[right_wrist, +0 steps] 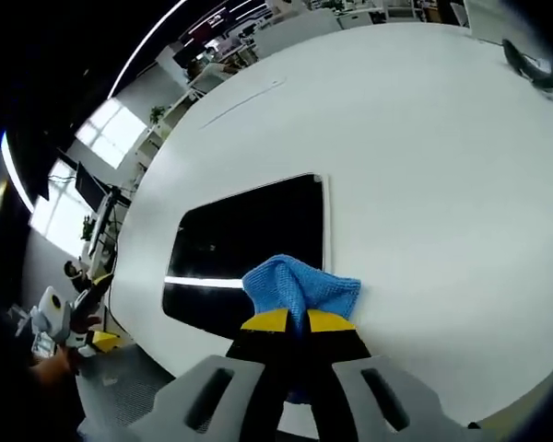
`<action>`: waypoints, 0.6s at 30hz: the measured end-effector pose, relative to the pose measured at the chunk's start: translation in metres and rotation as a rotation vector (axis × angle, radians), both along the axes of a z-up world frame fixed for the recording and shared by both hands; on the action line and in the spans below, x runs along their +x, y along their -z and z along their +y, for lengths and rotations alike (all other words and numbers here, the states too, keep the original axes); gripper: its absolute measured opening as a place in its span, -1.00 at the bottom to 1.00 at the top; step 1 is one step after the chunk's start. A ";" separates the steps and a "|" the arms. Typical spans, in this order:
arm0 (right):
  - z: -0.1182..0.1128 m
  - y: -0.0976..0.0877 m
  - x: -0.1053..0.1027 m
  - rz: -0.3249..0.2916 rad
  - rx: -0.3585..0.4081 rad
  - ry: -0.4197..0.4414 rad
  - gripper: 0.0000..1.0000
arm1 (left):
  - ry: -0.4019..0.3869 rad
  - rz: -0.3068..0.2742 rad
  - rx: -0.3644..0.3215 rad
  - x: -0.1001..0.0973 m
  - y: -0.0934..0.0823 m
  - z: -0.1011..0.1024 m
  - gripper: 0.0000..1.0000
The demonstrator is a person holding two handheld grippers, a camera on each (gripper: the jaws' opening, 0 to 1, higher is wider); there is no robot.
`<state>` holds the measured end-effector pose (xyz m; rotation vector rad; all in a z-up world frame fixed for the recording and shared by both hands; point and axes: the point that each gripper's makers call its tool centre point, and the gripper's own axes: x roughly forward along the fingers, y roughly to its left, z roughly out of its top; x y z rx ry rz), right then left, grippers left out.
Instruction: Wipe the mirror surface with the cleaning cloth until all visible marks leave the cleaned area.
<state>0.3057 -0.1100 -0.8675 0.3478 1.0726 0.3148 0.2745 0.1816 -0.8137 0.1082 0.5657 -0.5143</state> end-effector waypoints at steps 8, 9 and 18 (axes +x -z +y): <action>-0.001 -0.001 0.019 -0.007 -0.017 0.007 -1.00 | -0.007 -0.008 0.000 0.001 -0.002 0.002 0.98; -0.001 -0.001 0.021 -0.008 -0.018 0.008 -1.00 | -0.009 -0.012 0.000 0.002 -0.002 0.002 0.98; -0.002 -0.001 0.038 -0.014 -0.027 0.010 -1.00 | -0.016 -0.017 0.000 0.004 -0.003 0.004 0.98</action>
